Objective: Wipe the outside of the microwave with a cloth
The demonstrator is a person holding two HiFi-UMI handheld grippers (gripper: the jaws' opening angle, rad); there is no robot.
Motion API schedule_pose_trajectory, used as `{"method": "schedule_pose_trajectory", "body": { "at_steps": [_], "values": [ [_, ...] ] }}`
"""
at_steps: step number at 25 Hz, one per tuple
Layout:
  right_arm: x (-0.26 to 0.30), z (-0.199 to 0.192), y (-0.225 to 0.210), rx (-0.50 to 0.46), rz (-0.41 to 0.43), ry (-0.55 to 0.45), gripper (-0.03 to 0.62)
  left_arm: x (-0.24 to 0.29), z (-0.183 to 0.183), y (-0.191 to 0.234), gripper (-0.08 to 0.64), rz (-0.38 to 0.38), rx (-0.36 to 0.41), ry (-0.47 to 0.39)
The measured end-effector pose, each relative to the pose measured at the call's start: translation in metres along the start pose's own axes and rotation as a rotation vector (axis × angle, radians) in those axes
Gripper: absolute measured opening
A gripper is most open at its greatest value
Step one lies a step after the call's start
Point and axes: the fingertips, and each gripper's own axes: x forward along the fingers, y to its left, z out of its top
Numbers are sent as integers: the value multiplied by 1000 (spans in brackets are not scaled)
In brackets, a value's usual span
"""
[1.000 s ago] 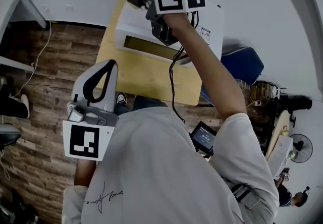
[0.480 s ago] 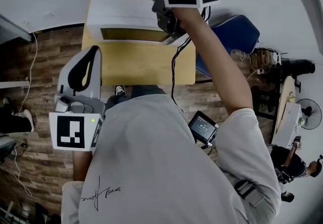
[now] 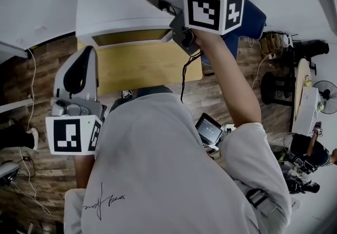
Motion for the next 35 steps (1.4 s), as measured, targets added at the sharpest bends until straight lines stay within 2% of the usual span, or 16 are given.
{"method": "schedule_pose_trajectory", "body": {
  "at_steps": [11, 19, 24, 28, 35],
  "values": [
    [-68, -31, -4, 37, -100, -142, 120, 17, -10, -7, -9, -63, -25, 24],
    [-101, -71, -5, 36, -193, -194, 120, 23, -28, -10, -9, -88, -45, 62],
    [-118, -104, -1, 62, -228, -194, 120, 20, -39, -12, -9, -69, -57, 80],
    [-129, -123, 1, 75, -264, -203, 118, 17, -51, -9, -11, -42, -97, 106],
    [-134, -125, 1, 50, -292, -187, 117, 14, -58, -9, -11, -22, -116, 117]
  ]
}}
